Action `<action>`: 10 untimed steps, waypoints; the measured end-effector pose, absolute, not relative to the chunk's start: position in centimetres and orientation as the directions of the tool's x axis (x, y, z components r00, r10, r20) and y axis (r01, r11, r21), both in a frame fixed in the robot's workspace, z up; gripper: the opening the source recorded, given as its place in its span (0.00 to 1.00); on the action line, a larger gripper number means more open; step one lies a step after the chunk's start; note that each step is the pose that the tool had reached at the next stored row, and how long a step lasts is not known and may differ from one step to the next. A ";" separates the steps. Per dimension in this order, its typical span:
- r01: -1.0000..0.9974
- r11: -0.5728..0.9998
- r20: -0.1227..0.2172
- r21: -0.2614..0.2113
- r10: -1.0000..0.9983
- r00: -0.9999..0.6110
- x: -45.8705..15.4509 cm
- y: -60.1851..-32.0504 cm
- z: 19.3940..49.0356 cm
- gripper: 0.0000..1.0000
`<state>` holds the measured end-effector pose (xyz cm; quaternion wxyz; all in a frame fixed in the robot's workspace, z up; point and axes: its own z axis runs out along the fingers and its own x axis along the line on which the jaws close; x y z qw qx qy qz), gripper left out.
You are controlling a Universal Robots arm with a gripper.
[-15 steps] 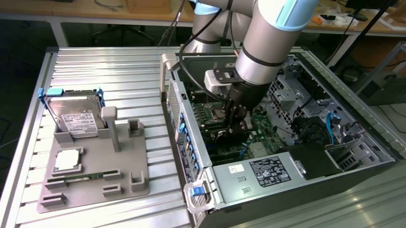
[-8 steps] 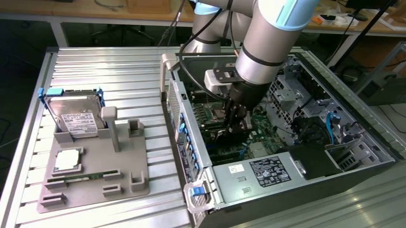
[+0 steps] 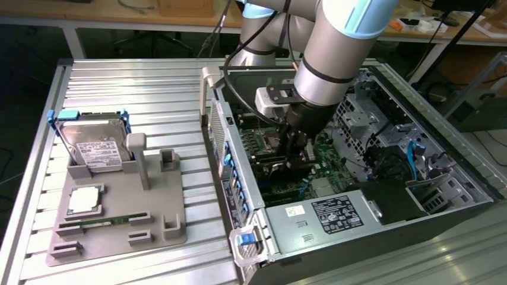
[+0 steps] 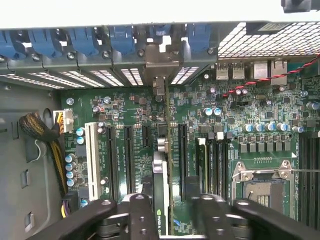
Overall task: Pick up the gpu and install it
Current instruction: 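Insert the gpu into the slot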
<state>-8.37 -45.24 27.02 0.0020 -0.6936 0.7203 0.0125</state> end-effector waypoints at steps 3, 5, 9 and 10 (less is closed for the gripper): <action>-0.999 0.038 -0.020 0.016 -0.999 -0.038 -8.4 -45.2 27.4 0.46; -0.999 0.038 -0.020 0.015 -0.999 -0.038 -8.4 -45.2 28.2 0.46; -0.999 0.038 -0.016 0.015 -0.999 -0.038 -8.4 -45.2 28.7 0.46; -0.999 0.038 -0.015 0.015 -0.999 -0.038 -8.4 -45.2 28.7 0.45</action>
